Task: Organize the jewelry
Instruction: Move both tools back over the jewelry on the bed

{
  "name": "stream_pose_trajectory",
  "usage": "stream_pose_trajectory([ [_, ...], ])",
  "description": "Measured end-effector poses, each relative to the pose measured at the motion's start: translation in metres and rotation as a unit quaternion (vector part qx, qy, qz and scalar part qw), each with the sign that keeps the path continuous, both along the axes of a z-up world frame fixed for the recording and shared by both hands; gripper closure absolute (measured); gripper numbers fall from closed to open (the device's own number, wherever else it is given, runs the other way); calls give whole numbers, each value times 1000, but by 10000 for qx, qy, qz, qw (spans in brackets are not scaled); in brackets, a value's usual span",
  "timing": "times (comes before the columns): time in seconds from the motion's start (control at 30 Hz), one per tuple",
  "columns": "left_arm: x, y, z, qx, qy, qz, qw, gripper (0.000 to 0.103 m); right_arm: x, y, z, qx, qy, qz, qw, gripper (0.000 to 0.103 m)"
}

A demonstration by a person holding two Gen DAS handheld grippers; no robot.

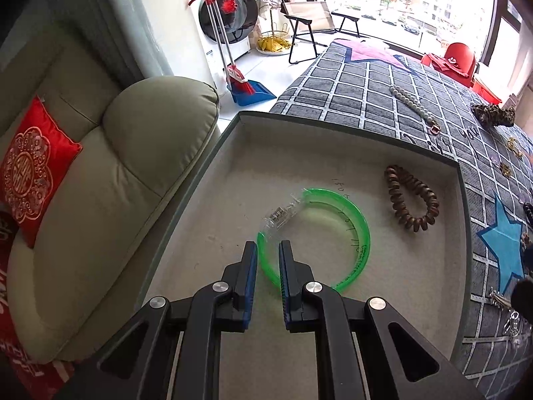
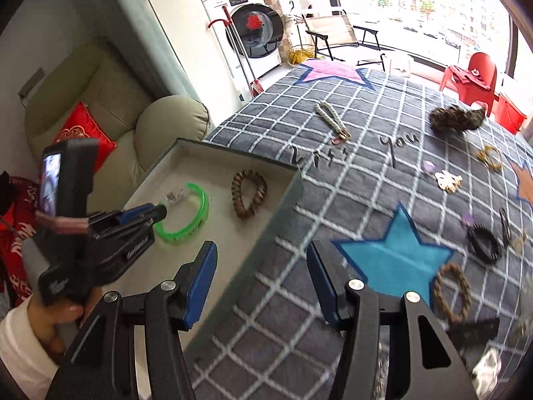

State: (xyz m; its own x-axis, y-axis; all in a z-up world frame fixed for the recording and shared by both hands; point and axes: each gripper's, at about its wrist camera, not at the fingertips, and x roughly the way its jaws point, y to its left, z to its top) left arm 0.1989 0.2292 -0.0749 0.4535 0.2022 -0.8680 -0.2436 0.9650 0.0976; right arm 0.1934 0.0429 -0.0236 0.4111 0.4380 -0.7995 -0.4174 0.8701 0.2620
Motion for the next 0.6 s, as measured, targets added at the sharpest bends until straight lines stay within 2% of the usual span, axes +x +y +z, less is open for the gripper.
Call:
stream_pose_trajectory([
  [0.17, -5, -6, 4, -11, -38, -63, 10000, 87, -23, -17, 3, 41, 15, -88, 10000, 43],
  [0.27, -11, -8, 11, 111, -127, -1, 9999, 1, -37, -29, 5, 65, 41, -140, 9999, 43],
  [0.3, -17, -11, 19, 275, -342, 21, 9990, 0, -42, -33, 7, 82, 40, -160, 9998, 43],
  [0.4, -25, -17, 27, 315, -349, -133, 9988, 0, -56, -46, 10, 134, -3, -237, 9996, 31],
  [0.5, -36, -24, 38, 388, -409, -177, 9983, 0, -70, -58, 12, 157, -10, -306, 9994, 30],
  [0.6, -51, -37, 48, 432, -496, -276, 9975, 0, -83, -71, 13, 162, 1, -387, 9991, 23],
])
